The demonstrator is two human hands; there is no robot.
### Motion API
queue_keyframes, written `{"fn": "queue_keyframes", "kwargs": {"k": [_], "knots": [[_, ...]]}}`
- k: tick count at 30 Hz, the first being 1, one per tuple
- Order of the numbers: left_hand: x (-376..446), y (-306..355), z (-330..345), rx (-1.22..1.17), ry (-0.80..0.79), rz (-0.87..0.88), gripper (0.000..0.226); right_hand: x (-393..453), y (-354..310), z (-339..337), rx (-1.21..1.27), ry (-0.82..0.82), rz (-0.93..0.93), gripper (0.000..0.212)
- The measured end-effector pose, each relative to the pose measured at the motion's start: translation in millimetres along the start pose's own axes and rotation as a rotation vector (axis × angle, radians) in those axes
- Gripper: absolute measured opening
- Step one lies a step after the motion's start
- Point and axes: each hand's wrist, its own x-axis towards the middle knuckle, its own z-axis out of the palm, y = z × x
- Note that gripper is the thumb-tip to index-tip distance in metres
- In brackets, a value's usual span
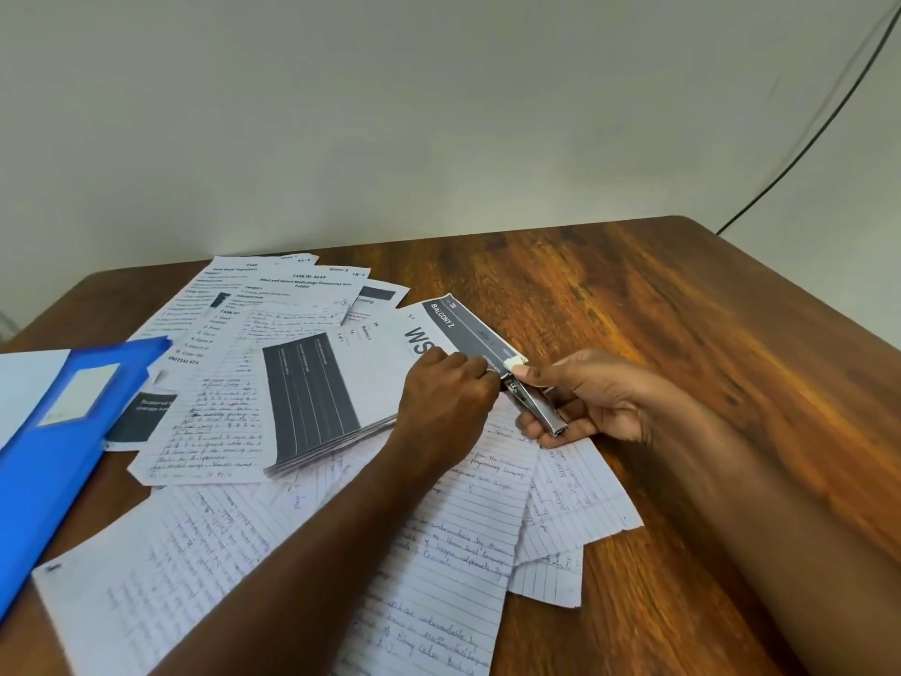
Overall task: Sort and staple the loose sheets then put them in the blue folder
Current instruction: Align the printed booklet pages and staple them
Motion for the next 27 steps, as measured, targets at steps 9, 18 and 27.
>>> {"fn": "queue_keyframes", "kwargs": {"k": [9,18,27], "knots": [[-1,2,-2,0.008,-0.002,0.012,0.007,2,0,6,0.030,0.031,-0.010,0.057],[-1,2,-2,0.007,0.027,0.047,0.018,7,0,15,0.025,0.123,-0.064,0.050],[-2,2,0,0.035,-0.020,0.021,0.013,11,-1,6,0.169,0.067,-0.001,0.057]]}}
